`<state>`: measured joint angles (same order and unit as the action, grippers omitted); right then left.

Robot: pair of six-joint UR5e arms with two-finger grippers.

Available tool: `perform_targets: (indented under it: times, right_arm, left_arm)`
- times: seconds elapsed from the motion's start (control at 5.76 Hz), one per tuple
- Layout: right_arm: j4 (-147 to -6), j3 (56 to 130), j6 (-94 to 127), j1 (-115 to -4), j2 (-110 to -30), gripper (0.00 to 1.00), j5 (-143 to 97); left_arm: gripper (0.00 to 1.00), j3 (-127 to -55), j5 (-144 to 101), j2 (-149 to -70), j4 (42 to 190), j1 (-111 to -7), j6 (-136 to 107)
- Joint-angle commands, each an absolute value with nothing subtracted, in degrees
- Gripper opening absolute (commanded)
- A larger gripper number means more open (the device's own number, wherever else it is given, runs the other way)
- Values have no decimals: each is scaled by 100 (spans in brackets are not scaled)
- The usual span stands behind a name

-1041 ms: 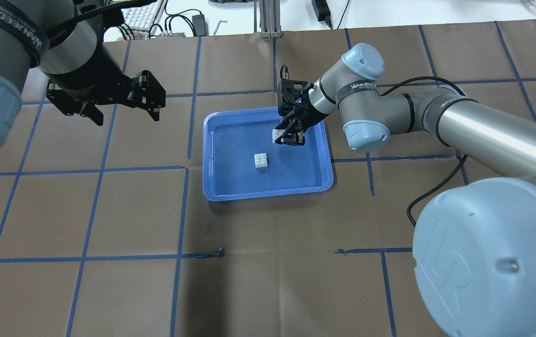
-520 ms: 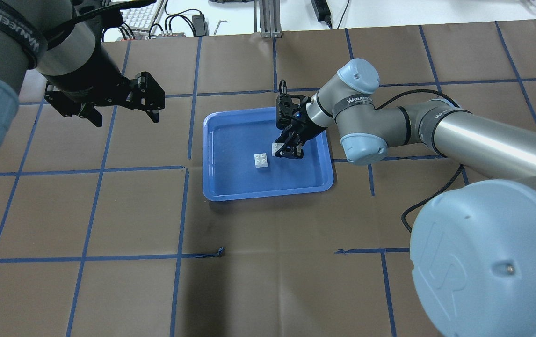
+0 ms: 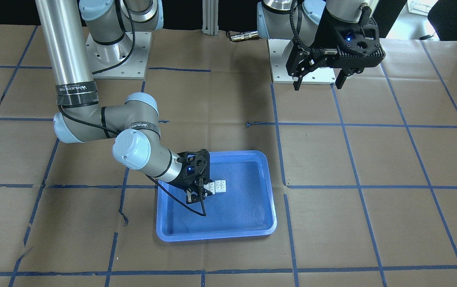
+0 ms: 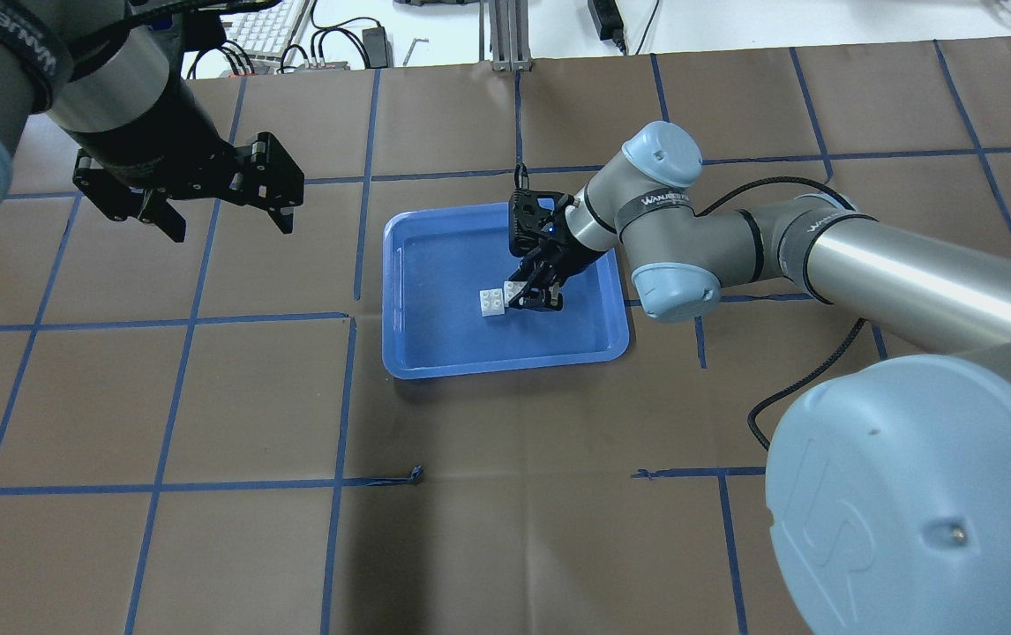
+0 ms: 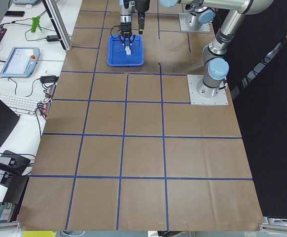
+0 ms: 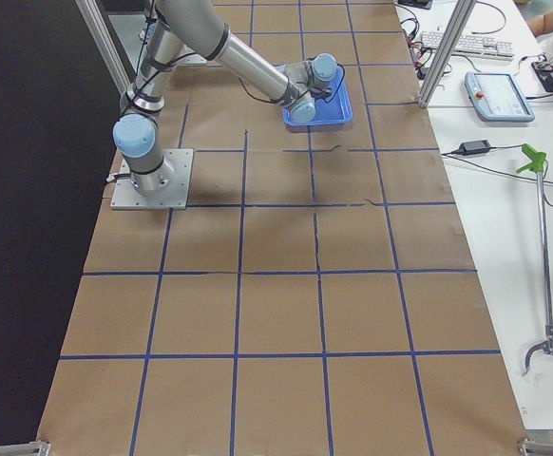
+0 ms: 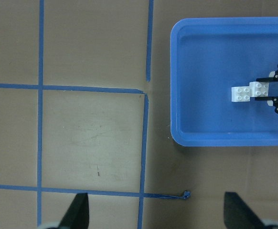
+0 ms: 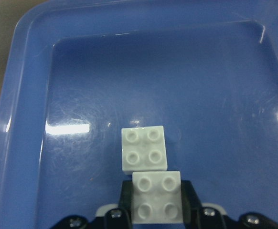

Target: Assemble white blocks and place on blue tray

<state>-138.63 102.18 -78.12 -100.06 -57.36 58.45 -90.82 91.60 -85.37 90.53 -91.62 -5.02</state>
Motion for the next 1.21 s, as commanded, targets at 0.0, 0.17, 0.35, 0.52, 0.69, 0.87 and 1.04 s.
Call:
perform_targets:
  times: [0.0, 0.17, 0.35, 0.52, 0.69, 0.87, 1.04]
  right_arm:
    - [-13869, 10248, -7796, -10037, -5731, 24, 5854]
    - [-13895, 10265, -7796, -10037, -5730, 24, 5854]
    - [-13904, 10266, -7796, -10037, -5730, 24, 5845]
    - [-13896, 10274, -7761, -10037, -5730, 24, 5845]
    - [-13896, 10274, -7717, -10055, -5730, 24, 5845]
    - [-13896, 10274, -7682, -10055, -5730, 25, 5845]
    - [-13896, 10274, -7595, -10063, -5730, 25, 5845]
  left_arm:
    - [99, -9053, 9123, -8552, 9079, -9106, -483]
    - [99, -9061, 9123, -8534, 9079, -9105, -483]
    - [99, -9062, 9123, -8534, 9070, -9105, -483]
    - [99, -9062, 9123, -8525, 9062, -9105, -475]
    - [99, -9062, 9123, -8517, 9062, -9097, -483]
    - [99, -9053, 9132, -8517, 9062, -9105, -483]
    - [99, -9053, 9141, -8508, 9062, -9105, -483]
